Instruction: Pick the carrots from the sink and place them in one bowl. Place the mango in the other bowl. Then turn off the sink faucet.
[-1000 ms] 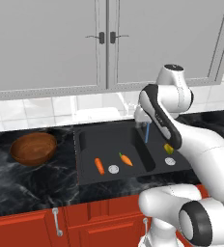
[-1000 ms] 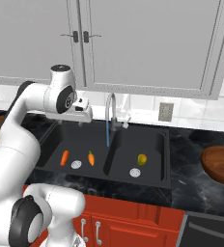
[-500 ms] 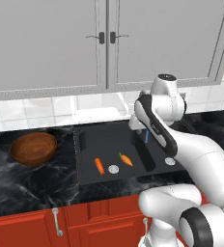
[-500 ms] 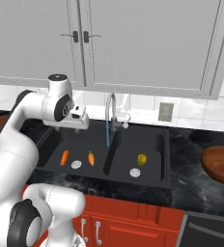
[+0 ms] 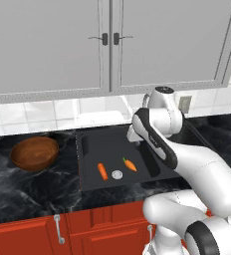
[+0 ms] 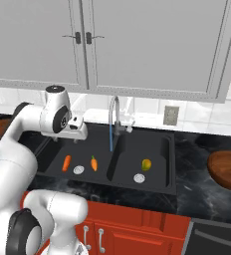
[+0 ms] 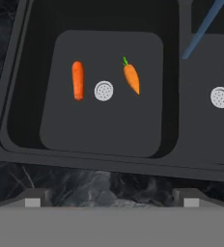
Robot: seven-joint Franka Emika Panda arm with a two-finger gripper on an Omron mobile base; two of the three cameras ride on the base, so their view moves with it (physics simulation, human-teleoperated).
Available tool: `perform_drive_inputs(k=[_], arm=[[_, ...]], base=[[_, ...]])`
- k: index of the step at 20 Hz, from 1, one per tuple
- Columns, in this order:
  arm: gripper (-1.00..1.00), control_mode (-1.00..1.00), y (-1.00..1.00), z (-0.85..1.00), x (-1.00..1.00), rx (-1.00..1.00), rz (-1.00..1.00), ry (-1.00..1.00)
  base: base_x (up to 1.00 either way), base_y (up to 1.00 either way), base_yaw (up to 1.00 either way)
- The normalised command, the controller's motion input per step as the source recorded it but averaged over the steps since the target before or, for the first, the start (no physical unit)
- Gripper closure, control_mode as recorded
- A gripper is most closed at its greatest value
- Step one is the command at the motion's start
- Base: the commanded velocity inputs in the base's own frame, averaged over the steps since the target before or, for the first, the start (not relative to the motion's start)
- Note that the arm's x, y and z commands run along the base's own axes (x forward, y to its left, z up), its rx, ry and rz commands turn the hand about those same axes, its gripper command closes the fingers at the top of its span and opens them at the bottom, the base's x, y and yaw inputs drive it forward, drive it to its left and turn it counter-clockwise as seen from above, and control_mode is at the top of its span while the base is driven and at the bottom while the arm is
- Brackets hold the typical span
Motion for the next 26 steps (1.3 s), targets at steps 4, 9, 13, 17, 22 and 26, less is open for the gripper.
perform_drive_inputs(k=[4, 9, 13, 17, 22, 26], arm=[[-1.0, -1.0, 0.11, -0.27, 0.0, 0.0, 0.0, 0.0], [-1.0, -1.0, 0.02, -0.29, 0.0, 0.0, 0.0, 0.0], [-1.0, -1.0, 0.0, -0.33, 0.0, 0.0, 0.0, 0.0], [-1.0, -1.0, 0.0, -0.35, 0.0, 0.0, 0.0, 0.0], [-1.0, -1.0, 0.0, -0.33, 0.0, 0.0, 0.0, 0.0], [-1.0, -1.0, 0.0, -0.28, 0.06, 0.0, 0.0, 0.0]], base=[[0.0, 0.0, 0.0], [0.0, 0.0, 0.0], [0.0, 0.0, 0.0], [0.0, 0.0, 0.0], [0.0, 0.0, 0.0], [0.0, 0.0, 0.0]])
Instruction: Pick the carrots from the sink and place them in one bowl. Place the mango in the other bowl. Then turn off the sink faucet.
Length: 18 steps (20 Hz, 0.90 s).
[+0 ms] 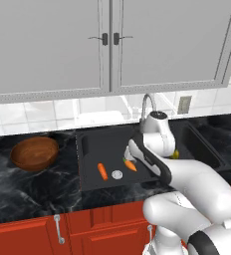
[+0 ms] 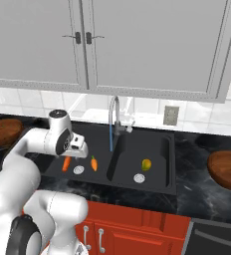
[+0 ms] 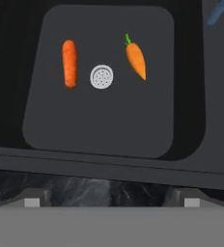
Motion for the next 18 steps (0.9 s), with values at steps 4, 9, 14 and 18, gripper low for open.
perform_drive_inputs(k=[4, 9, 14, 18], arm=[[-1.0, -1.0, 0.0, -0.14, 0.14, 0.0, 0.0, 0.0], [-1.0, -1.0, 0.0, -0.09, 0.19, 0.0, 0.0, 0.0], [-1.0, -1.0, 0.0, -0.1, 0.2, 0.0, 0.0, 0.0], [-1.0, -1.0, 0.0, -0.14, 0.19, 0.0, 0.0, 0.0]], base=[[0.0, 0.0, 0.0], [0.0, 0.0, 0.0], [0.0, 0.0, 0.0], [0.0, 0.0, 0.0]])
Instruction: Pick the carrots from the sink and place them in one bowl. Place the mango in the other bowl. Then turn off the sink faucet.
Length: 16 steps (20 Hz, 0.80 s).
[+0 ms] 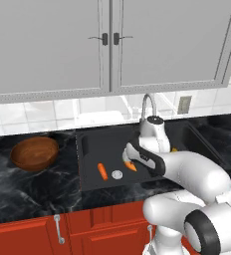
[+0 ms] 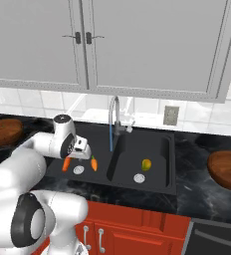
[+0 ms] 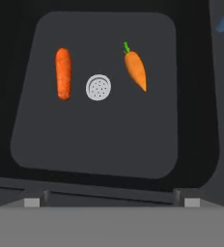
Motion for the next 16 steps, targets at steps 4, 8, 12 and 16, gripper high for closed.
perform_drive_inputs(k=[4, 8, 12, 16], arm=[[-1.0, -1.0, 0.0, -0.13, 0.17, 0.0, 0.0, 0.0], [-1.0, -1.0, 0.0, -0.14, 0.14, 0.0, 0.0, 0.0], [-1.0, -1.0, 0.0, -0.17, 0.14, 0.0, 0.0, 0.0], [-1.0, -1.0, 0.0, -0.16, 0.11, 0.0, 0.0, 0.0]], base=[[0.0, 0.0, 0.0], [0.0, 0.0, 0.0], [0.0, 0.0, 0.0], [0.0, 0.0, 0.0]])
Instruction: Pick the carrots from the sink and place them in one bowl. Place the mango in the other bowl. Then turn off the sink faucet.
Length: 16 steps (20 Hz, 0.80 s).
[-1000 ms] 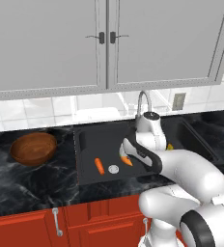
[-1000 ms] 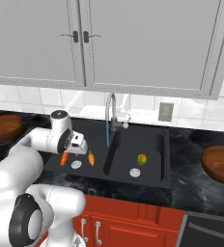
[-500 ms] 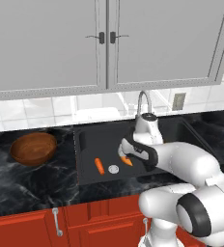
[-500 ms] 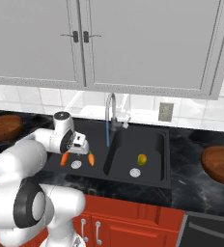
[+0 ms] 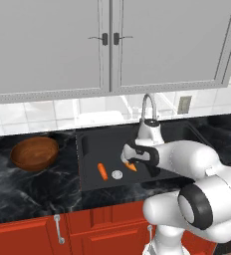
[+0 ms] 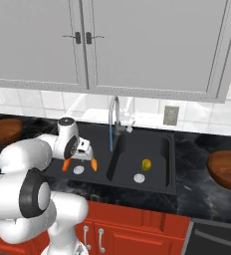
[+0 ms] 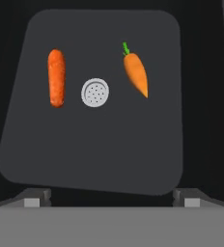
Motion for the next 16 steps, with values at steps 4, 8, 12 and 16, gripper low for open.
perform_drive_inputs(k=[4, 8, 12, 16], arm=[[-1.0, -1.0, 0.0, -0.15, 0.11, 0.0, 0.0, 0.0], [-1.0, -1.0, 0.0, -0.13, 0.12, 0.0, 0.0, 0.0], [-1.0, -1.0, 0.0, -0.12, 0.12, 0.0, 0.0, 0.0], [-1.0, -1.0, 0.0, -0.16, 0.12, 0.0, 0.0, 0.0]], base=[[0.0, 0.0, 0.0], [0.0, 0.0, 0.0], [0.0, 0.0, 0.0], [0.0, 0.0, 0.0]])
